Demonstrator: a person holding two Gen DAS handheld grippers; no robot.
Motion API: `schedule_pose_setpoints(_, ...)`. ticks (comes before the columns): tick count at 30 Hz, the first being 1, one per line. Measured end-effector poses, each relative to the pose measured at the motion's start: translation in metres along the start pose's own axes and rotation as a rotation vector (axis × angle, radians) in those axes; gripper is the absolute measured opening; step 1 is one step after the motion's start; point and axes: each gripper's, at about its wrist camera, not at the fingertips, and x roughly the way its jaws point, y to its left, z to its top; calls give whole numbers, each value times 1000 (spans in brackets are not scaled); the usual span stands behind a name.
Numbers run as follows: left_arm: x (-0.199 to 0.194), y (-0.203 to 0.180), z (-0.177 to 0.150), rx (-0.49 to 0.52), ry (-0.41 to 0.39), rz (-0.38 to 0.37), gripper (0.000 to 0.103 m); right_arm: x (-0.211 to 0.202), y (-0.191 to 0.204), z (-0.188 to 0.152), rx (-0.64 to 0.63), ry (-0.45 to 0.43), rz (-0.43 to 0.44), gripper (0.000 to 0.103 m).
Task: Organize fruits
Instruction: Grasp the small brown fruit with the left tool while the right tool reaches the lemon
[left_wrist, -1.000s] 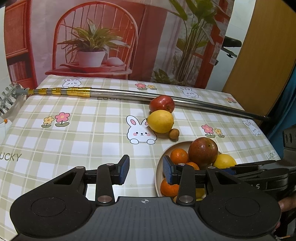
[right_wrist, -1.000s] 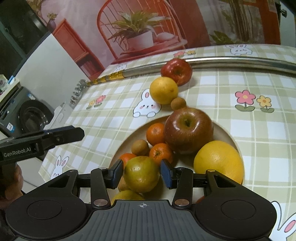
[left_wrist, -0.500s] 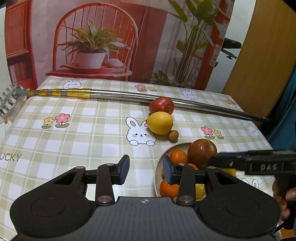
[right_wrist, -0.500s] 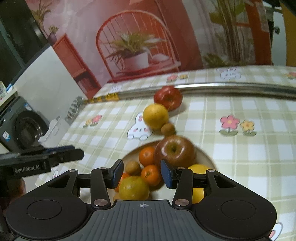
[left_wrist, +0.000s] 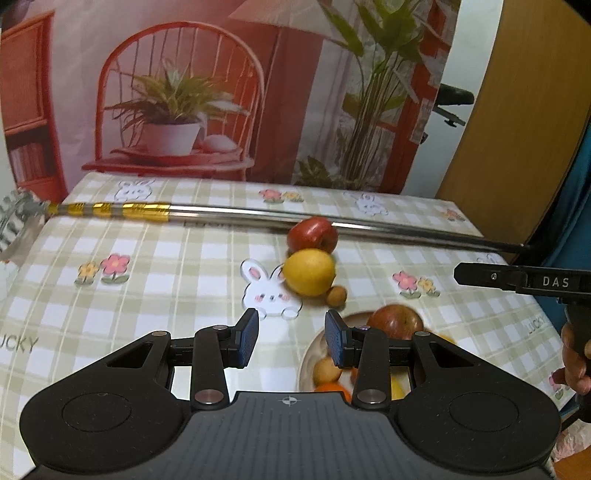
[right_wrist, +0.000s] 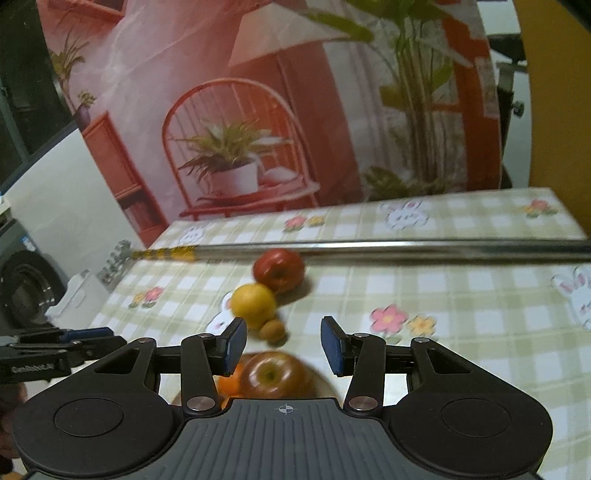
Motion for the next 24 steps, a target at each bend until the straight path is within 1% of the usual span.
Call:
schedule_pose_setpoints(3, 7, -5, 9, 18, -2, -8, 41, 0, -7, 6, -12, -13, -25, 42)
schedule_pose_setpoints(6, 18, -10, 16, 19, 17, -26, 41, 2, -13, 10, -13, -21, -36, 42)
schedule_pose_setpoints(9, 34, -13, 19, 13, 59, -44, 41, 6, -17, 12, -16, -25, -40, 42)
schedule_pose_setpoints(12, 56, -17, 19, 2, 121, -58, 41, 10, -21, 11, -18, -23, -45, 42)
schedule_pose_setpoints(14, 73, -17, 19, -30, 170, -85, 41, 13, -23, 11, -15, -19, -46, 42)
schedule_pose_setpoints(16, 90, -17, 20, -71, 212, -94, 41, 16, -26, 10, -10, -17, -46, 42)
schedule_pose_setpoints(20, 119, -17, 25, -131, 267, -64, 40, 17, -34, 9, 14, -23, -37, 42)
schedule_pose_setpoints(24, 141, -18, 32, -184, 294, -53, 40, 19, -43, 9, 32, -28, -34, 42)
